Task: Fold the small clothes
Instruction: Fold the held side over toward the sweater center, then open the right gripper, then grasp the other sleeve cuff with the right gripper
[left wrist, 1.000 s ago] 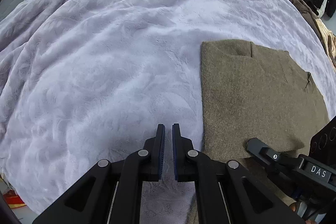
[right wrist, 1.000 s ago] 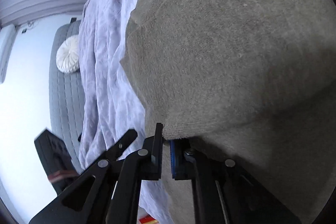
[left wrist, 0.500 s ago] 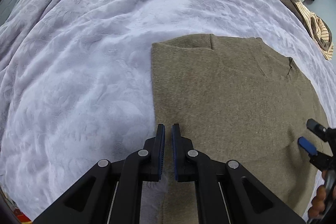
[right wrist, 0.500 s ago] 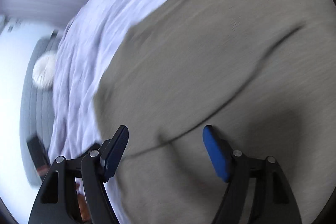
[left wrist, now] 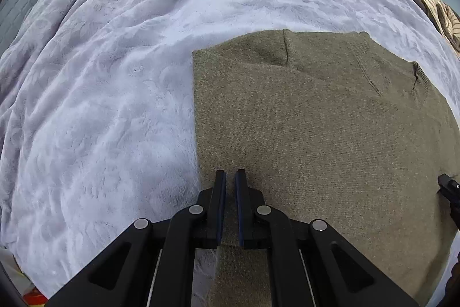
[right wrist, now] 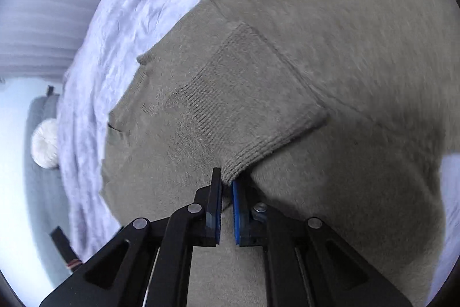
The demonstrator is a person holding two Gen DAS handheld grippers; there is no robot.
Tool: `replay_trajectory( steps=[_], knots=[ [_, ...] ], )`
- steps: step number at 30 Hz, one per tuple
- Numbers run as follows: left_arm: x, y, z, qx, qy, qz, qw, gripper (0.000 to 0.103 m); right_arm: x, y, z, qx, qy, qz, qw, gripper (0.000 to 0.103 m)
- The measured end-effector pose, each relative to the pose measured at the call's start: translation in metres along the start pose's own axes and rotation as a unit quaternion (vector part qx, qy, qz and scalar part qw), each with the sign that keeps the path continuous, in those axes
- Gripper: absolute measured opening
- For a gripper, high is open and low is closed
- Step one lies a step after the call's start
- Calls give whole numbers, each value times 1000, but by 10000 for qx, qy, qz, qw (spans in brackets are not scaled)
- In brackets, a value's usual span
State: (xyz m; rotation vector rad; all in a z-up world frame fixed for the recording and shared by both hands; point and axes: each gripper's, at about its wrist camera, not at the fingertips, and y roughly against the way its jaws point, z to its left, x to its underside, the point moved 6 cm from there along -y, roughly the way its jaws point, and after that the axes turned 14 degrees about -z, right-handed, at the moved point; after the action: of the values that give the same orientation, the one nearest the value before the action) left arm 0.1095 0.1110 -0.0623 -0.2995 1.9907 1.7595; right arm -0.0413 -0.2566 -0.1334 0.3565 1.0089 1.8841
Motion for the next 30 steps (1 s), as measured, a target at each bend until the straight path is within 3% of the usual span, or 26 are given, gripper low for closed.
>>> replay_trajectory(
  steps=[3,5,8,9,10,11,12,13,19,22,25,30],
  knots=[
    [4,7,-3,224,19,107,9997,8,8,17,3,75,429,40,9990,20],
    [6,14,-6,432,91,170,9989,8,18,31,1,95,684,69,9976,41],
    [9,33,-18,735,62,33,9973,8,30,50,0,161,1030,40,9945,46],
    [11,39,-23,835,29,21,9965,24,32,56,-3,182,1136,42,9934,46],
    [12,43,-30,962,23,46,9954,100,33,63,-7,202,1217,57,9923,50],
    [14,47,-38,1150,89,9,9933,96,34,68,-13,219,1268,75,9917,55],
    [17,45,-46,1272,77,96,9918,103,36,70,-15,221,1280,94,9915,56],
    [21,43,-57,1408,36,162,9899,103,39,73,-18,209,1271,125,9916,56],
    [36,23,-99,1232,-532,131,9909,103,41,79,-31,137,1019,131,9946,56],
    [44,3,-116,1277,-609,336,9894,103,31,90,-42,112,884,8,9960,56],
    [56,-13,-134,1397,-702,575,9860,103,14,110,-63,96,654,-234,9975,57],
    [64,-23,-170,1558,-841,380,9835,103,-28,152,-132,385,-310,-971,9940,57]
  ],
)
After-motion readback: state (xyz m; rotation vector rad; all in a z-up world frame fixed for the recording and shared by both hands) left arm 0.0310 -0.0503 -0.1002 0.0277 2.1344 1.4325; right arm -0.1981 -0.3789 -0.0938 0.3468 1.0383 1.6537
